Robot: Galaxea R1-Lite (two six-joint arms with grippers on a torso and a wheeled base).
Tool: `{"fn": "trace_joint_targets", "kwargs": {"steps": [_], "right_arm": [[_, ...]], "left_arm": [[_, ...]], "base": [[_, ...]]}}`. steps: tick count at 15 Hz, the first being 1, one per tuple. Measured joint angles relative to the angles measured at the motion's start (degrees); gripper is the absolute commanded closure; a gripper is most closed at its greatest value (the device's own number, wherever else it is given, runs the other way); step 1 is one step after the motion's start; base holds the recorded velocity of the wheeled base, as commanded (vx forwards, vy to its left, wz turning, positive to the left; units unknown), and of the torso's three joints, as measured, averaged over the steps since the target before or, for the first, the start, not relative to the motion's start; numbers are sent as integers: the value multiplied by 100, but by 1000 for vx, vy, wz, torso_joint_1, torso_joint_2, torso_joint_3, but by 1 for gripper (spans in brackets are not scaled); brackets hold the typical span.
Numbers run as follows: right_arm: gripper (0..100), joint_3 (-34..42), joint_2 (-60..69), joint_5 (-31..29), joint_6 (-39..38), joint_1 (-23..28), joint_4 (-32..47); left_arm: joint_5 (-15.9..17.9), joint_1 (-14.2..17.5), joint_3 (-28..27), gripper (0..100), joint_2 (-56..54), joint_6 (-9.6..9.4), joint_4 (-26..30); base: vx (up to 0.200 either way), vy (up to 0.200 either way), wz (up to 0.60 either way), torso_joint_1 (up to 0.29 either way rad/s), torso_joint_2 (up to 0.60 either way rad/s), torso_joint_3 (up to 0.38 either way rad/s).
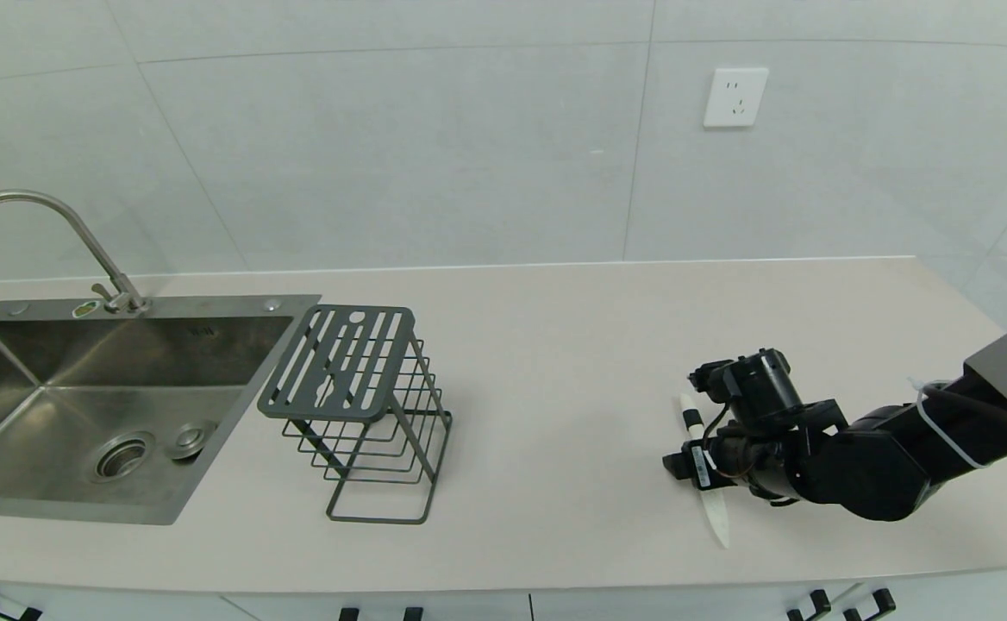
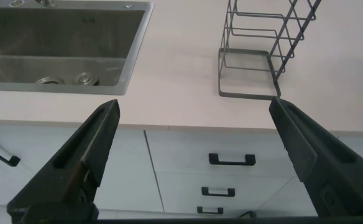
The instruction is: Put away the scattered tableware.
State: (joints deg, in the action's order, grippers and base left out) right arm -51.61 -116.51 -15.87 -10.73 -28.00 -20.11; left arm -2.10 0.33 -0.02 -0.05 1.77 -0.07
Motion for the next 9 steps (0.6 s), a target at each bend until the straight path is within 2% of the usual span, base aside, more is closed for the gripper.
{"fn": "trace_joint_targets", "kwargs": {"steps": [1, 9], "right_arm": [[100, -1, -39, 0, 0, 0, -7], [100, 10, -227, -7, 0, 2, -30]], "left_arm": [[0, 0, -2, 0, 2, 0, 0], [0, 0, 2, 0, 5, 0, 0]], "base": [[0, 0, 0, 0, 0, 0], [0, 0, 0, 0, 0, 0]]}}
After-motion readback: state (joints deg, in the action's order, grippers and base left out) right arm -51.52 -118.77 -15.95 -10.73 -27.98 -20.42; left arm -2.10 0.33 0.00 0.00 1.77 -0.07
